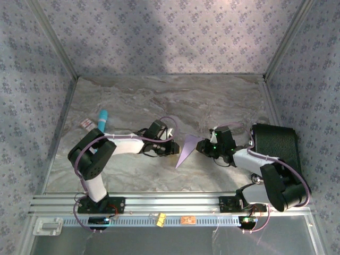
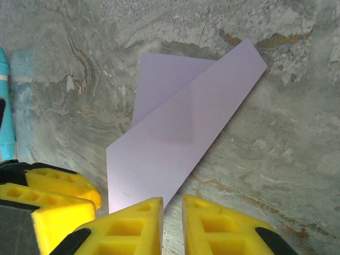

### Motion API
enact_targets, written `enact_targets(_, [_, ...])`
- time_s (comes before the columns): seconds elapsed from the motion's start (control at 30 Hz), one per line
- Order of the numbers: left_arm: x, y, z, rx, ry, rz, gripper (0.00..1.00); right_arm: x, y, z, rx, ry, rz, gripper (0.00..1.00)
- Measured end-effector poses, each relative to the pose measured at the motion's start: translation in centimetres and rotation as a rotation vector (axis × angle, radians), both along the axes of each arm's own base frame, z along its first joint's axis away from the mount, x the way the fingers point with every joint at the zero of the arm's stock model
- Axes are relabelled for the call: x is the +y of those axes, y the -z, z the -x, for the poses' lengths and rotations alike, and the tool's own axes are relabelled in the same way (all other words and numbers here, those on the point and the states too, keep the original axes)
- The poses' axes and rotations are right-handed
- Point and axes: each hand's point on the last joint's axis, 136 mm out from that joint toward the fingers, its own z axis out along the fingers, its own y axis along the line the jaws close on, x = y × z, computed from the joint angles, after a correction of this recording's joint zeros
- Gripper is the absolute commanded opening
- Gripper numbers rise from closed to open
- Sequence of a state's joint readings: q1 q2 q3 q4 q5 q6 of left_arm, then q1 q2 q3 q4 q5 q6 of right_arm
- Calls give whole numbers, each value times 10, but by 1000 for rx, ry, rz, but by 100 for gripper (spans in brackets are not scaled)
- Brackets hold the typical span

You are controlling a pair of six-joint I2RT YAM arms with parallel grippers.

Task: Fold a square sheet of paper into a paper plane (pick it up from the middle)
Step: Move the paper plane to the center of the table.

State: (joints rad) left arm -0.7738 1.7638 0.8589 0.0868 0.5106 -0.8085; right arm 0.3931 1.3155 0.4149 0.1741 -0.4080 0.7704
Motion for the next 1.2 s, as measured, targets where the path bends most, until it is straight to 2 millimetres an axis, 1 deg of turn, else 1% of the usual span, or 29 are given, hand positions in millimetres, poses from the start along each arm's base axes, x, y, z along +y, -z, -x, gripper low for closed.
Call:
enact_targets(0.1, [0, 1, 0, 3, 2, 0, 24, 3, 1, 2, 3, -12, 1, 18])
enact_targets(0.4, [-4, 11, 4, 35, 25, -2, 26, 8, 8, 8, 27, -37, 6, 18])
enact_targets(0.63, [-8, 9, 4, 35, 36, 23, 28, 11, 24, 15, 84, -56, 21, 18])
enact_targets(0.9, [-12, 8, 8, 31, 52, 31, 30, 19, 22, 16, 81, -77, 15, 18])
enact_targets(1.2, [-15, 10, 13, 37, 68, 30, 29, 21, 23, 17, 88, -85, 8, 17])
